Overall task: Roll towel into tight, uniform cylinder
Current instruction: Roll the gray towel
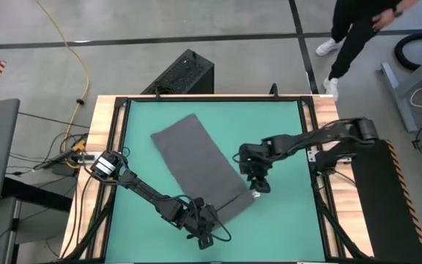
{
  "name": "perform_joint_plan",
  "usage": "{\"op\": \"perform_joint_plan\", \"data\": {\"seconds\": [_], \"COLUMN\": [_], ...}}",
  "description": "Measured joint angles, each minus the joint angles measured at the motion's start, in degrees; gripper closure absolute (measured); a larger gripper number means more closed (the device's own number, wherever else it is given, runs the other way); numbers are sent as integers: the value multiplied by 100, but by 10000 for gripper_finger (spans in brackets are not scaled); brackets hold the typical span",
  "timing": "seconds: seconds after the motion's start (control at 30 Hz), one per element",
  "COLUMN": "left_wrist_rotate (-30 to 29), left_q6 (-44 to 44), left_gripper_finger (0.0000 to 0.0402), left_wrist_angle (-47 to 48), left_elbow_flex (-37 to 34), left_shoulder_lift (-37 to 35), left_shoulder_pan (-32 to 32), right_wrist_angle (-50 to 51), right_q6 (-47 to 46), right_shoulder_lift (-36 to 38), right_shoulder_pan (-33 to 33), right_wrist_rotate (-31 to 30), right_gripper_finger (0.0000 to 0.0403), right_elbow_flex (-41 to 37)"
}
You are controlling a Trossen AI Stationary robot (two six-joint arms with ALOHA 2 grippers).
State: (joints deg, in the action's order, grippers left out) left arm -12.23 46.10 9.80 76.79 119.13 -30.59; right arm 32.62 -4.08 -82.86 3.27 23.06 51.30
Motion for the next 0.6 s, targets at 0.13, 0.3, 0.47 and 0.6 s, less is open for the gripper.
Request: {"op": "perform_joint_plan", "data": {"seconds": [0.13, 0.3, 0.47, 0.6], "left_wrist_rotate": [13, 35, 158, 159], "left_q6": [53, 70, 136, 156], "left_gripper_finger": [401, 401, 401, 402], "left_wrist_angle": [-18, -22, -29, -50], "left_elbow_flex": [-2, -2, -4, -7], "left_shoulder_lift": [0, 0, 0, 0], "left_shoulder_pan": [12, 11, 50, 55], "right_wrist_angle": [-877, -2054, -2591, -2736], "right_q6": [8, 747, 1399, 1763], "right_shoulder_lift": [690, 915, 516, 72], "right_shoulder_pan": [957, 2344, 3355, 3634], "right_wrist_rotate": [-861, -2459, -4001, -4893], "right_gripper_finger": [175, 176, 177, 177], "right_elbow_flex": [-652, -1420, -1625, -1577]}}
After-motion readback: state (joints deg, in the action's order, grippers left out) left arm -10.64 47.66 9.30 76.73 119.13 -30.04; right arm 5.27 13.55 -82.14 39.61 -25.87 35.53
